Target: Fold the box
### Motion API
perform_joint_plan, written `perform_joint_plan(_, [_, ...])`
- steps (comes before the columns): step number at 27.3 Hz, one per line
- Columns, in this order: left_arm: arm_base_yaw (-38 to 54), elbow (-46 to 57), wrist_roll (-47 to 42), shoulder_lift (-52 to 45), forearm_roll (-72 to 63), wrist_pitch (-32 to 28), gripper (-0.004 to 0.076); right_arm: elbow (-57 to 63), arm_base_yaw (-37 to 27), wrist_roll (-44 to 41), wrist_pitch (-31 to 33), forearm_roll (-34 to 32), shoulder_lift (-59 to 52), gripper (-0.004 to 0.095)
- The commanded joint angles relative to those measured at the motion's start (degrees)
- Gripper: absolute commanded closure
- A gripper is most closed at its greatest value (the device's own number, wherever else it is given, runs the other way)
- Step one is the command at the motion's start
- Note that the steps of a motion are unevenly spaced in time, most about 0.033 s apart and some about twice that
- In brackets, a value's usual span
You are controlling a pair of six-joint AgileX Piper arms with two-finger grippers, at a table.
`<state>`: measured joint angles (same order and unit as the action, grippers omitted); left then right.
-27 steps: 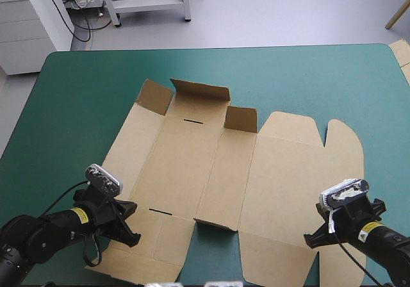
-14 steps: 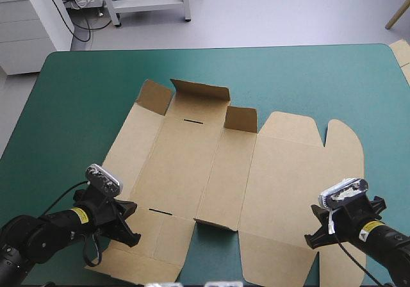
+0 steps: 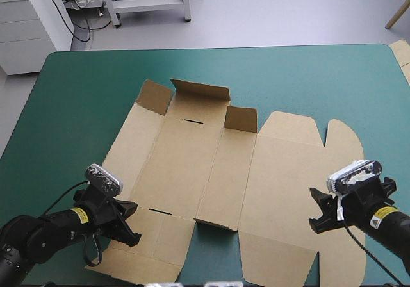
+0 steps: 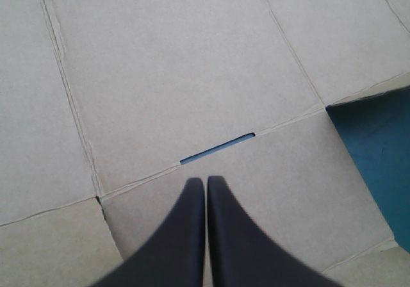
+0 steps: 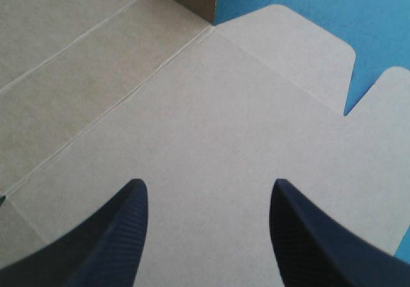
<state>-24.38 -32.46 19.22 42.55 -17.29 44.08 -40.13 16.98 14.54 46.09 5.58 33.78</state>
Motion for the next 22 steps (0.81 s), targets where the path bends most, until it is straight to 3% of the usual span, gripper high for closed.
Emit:
perform_joint_plan(1, [-0.28, -1.98, -1.02, -0.24, -1.65, -2.78, 0.0731, -5.62, 0.11, 0.26, -2.26, -0.20, 3.69, 0.0378])
perform_joint_plan(22, [-0.28, -1.98, -1.02, -0.24, -1.41, -2.67, 0.0731, -40.48, 0.11, 14.00, 4.79, -0.06, 46.93, 0.0380])
